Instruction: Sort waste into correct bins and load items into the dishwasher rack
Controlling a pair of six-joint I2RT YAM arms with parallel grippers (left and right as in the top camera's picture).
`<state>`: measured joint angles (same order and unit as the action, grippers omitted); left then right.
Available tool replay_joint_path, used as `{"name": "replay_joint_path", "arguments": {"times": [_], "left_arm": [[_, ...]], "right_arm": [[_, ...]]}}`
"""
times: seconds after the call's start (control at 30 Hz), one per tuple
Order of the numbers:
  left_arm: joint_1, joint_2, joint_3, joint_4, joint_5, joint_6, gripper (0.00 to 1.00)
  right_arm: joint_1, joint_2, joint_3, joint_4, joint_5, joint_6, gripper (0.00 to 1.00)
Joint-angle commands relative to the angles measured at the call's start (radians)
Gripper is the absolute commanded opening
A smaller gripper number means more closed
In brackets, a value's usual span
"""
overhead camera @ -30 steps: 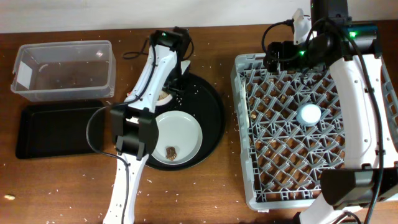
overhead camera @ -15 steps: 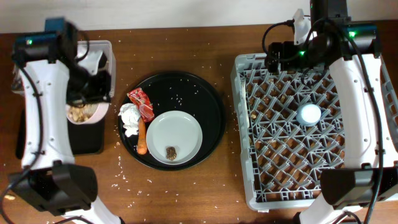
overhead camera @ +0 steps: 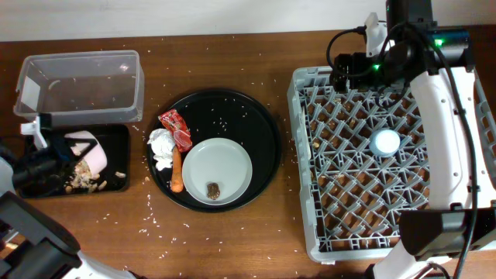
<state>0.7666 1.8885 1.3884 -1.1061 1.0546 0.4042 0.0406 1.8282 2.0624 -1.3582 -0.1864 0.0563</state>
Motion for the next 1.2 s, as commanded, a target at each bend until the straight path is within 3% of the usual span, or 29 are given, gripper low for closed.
{"name": "replay_joint_path", "arguments": {"times": [0.0, 0.03, 0.13, 0.37, 0.43, 0.47, 0.53, 0.57, 0.67, 0.7, 0.73, 0.77, 0.83, 0.93, 1.03, 1.13, 1.17], "left_arm": [[0.021, -0.023, -0.004, 0.014, 0.243, 0.02, 0.0], [0.042, -0.023, -0.004, 0.013, 0.327, -0.039, 0.0], [0.085, -0.023, -0.004, -0.016, 0.453, -0.051, 0.0], [0.121, -0.024, -0.004, -0.112, 0.448, -0.092, 0.0], [0.12, -0.023, -0.004, -0.055, 0.44, -0.163, 0.0], [0.12, -0.026, -0.004, -0.004, 0.44, -0.126, 0.0], [0.125, -0.024, -0.004, 0.021, 0.347, -0.17, 0.0], [0.122, -0.025, -0.004, 0.02, 0.379, -0.165, 0.0], [0.12, -0.023, -0.004, 0.047, 0.383, -0.282, 0.0], [0.113, -0.03, -0.003, -0.122, 0.52, -0.211, 0.0], [0.112, -0.043, 0.006, -0.034, 0.413, -0.084, 0.0], [0.114, -0.037, 0.006, 0.006, 0.206, -0.245, 0.0], [0.094, -0.038, 0.003, -0.06, 0.415, -0.18, 0.0], [-0.006, -0.065, 0.014, -0.047, 0.42, -0.175, 0.0], [-0.279, -0.113, 0.19, -0.008, 0.196, -0.175, 0.0], [-0.637, -0.113, 0.355, 0.06, -0.244, -0.245, 0.0], [-0.785, -0.11, 0.356, 0.124, -0.471, -0.279, 0.0]], "right_arm": [[-0.002, 0.004, 0.001, 0.0, -0.02, 0.003, 0.98], [-0.002, 0.004, 0.001, 0.0, -0.019, 0.003, 0.98], [-0.002, 0.004, 0.001, 0.0, -0.02, 0.003, 0.98], [-0.002, 0.004, 0.001, -0.018, -0.019, 0.003, 0.98], [-0.002, 0.004, 0.001, -0.02, -0.019, 0.003, 0.98], [-0.002, 0.004, 0.001, -0.023, -0.019, 0.003, 0.98], [-0.002, 0.004, 0.001, -0.021, -0.019, 0.003, 0.98], [-0.002, 0.004, 0.001, -0.023, -0.019, 0.002, 0.98], [-0.002, 0.004, 0.001, -0.021, -0.019, 0.002, 0.98], [-0.002, 0.004, 0.001, -0.026, -0.019, 0.003, 0.98], [-0.002, 0.004, 0.001, -0.023, -0.019, 0.002, 0.98], [-0.002, 0.004, 0.001, -0.018, -0.019, 0.002, 0.98], [-0.002, 0.004, 0.001, -0.018, -0.019, 0.002, 0.98], [-0.002, 0.004, 0.001, -0.018, -0.019, 0.002, 0.98], [-0.002, 0.004, 0.001, -0.018, -0.019, 0.002, 0.98], [-0.002, 0.004, 0.001, -0.011, -0.02, 0.003, 0.98], [-0.002, 0.004, 0.001, -0.011, -0.019, 0.003, 0.98]]}}
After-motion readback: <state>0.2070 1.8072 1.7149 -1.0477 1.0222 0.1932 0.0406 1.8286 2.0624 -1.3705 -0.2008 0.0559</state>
